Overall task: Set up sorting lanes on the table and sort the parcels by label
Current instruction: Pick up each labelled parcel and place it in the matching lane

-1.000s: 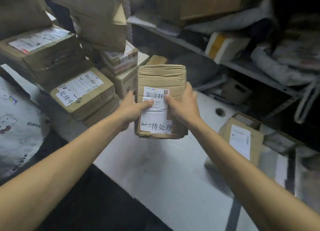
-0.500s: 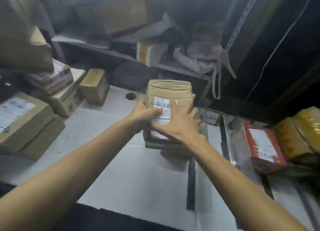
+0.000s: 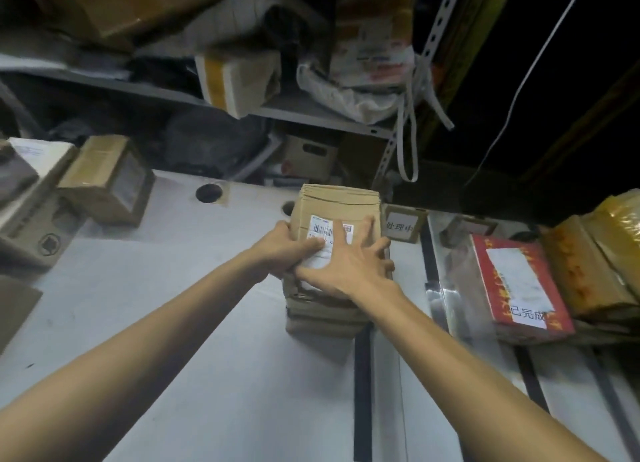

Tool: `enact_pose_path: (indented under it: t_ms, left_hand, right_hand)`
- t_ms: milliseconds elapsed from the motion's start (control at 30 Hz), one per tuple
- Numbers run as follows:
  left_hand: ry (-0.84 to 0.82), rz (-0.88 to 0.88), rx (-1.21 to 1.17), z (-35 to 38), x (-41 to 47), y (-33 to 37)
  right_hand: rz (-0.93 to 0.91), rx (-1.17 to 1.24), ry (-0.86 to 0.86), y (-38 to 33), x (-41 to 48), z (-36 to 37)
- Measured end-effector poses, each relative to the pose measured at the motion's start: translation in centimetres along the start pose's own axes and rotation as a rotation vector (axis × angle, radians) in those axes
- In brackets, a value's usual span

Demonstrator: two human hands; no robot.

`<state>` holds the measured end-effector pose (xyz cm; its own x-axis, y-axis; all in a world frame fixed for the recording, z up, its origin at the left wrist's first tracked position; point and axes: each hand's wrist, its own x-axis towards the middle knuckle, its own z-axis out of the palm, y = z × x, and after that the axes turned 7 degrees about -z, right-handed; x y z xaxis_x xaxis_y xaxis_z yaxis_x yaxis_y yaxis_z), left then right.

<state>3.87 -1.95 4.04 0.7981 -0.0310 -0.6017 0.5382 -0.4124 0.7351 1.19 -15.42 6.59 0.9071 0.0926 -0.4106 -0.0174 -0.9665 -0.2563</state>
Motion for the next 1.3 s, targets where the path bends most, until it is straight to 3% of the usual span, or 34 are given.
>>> enact_pose_path:
  t_ms: [167,300,467,633,767,967,1133,1300]
  left_hand:
    - [-0.017,0.008,0.073,-1.6,-1.5,1.1]
    - [0.128,0.102,0.009,-7.4,-4.2,0.8]
    - [0.392,0.209,0.107,-17.6,-9.8,-3.3]
    - [0.661,0.108,0.029,-27.2,-15.6,-11.3]
    - [0.756,0.004,-0.047,-32.0,-19.4,-17.5]
    - [0.84,-0.104,0.102,-36.5,-20.4,-24.8]
    - [0.695,-0.391,0.517,-36.3,-17.8,-27.7]
    - [0.833,-0.342,0.496,-37.1,-16.8,-27.0]
  right_hand:
    - [-0.135,-0.136,0.055,-1.7,0.5,-2.2]
    - [-0.409,0.07,0.121,-7.3,1.7,-3.6]
    - [-0.674,0.324,0.044,-17.6,2.8,-2.7]
    - [-0.834,0.384,-0.089,-28.5,2.1,0.3]
    - [-0.904,0.336,-0.163,-35.6,1.5,3.8]
    - [-0.817,0.242,-0.328,-42.3,1.3,10.4]
    - [-0.571,0.369,-0.448,-44.3,1.9,14.6]
    - [-0.385,0.642,-0.59,-45.0,1.8,15.6]
